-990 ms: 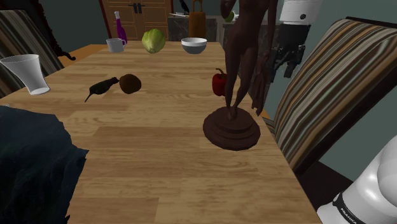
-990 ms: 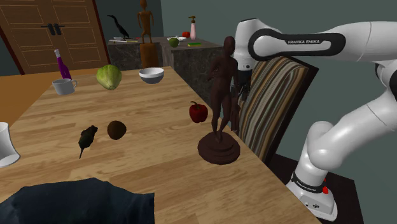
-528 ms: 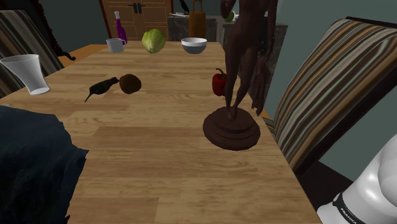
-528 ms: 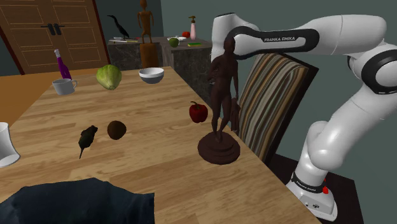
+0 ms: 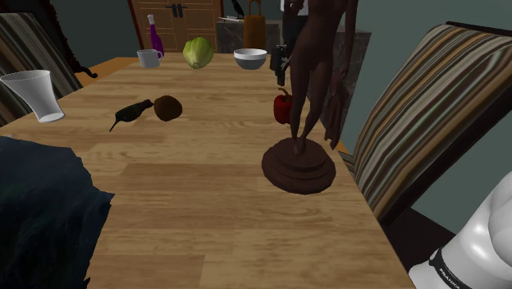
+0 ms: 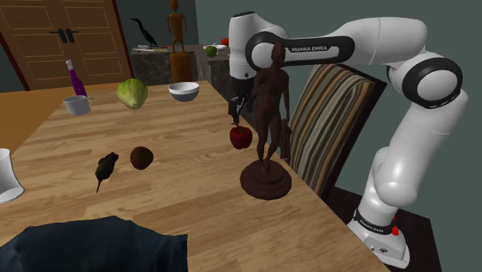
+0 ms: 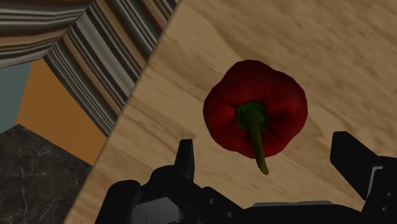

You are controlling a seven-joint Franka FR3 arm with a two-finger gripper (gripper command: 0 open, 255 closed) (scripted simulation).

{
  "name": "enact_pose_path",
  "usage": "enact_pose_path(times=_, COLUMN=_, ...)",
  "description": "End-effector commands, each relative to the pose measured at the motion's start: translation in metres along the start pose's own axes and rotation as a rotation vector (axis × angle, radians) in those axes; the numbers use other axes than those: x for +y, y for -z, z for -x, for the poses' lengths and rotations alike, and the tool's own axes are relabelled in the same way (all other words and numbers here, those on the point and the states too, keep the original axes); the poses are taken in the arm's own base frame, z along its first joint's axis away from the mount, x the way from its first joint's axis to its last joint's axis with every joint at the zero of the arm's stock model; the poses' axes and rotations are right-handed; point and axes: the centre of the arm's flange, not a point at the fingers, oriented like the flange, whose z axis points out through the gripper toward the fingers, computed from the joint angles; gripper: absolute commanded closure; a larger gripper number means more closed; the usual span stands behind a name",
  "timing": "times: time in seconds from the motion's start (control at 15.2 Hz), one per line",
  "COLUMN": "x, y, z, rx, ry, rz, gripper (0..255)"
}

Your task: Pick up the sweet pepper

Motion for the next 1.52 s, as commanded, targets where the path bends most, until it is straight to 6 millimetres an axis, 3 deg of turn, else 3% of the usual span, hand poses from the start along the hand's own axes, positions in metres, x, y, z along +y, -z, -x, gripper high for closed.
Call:
enact_pose_path(times=0.0, x=-0.003, y=-0.008, z=-0.001, rx=0.002, ry=0.002, rz=0.003, gripper=0)
enact_pose_path(times=0.33, x=-0.006, y=-0.037, z=0.000, rx=0.002, ry=0.002, rz=0.003, gripper=0)
enact_pose_path(times=0.46, x=-0.006, y=-0.037, z=0.000, rx=0.002, ry=0.003, rz=0.003, gripper=0)
enact_pose_path(times=0.53, x=-0.005, y=-0.038, z=0.001, rx=0.002, ry=0.003, rz=0.003, gripper=255)
enact_pose_path(times=1.12, x=-0.006, y=-0.037, z=0.000, rx=0.002, ry=0.002, rz=0.003, gripper=255)
enact_pose_path(times=1.45, x=-0.003, y=-0.011, z=-0.001, rx=0.002, ry=0.002, rz=0.003, gripper=255)
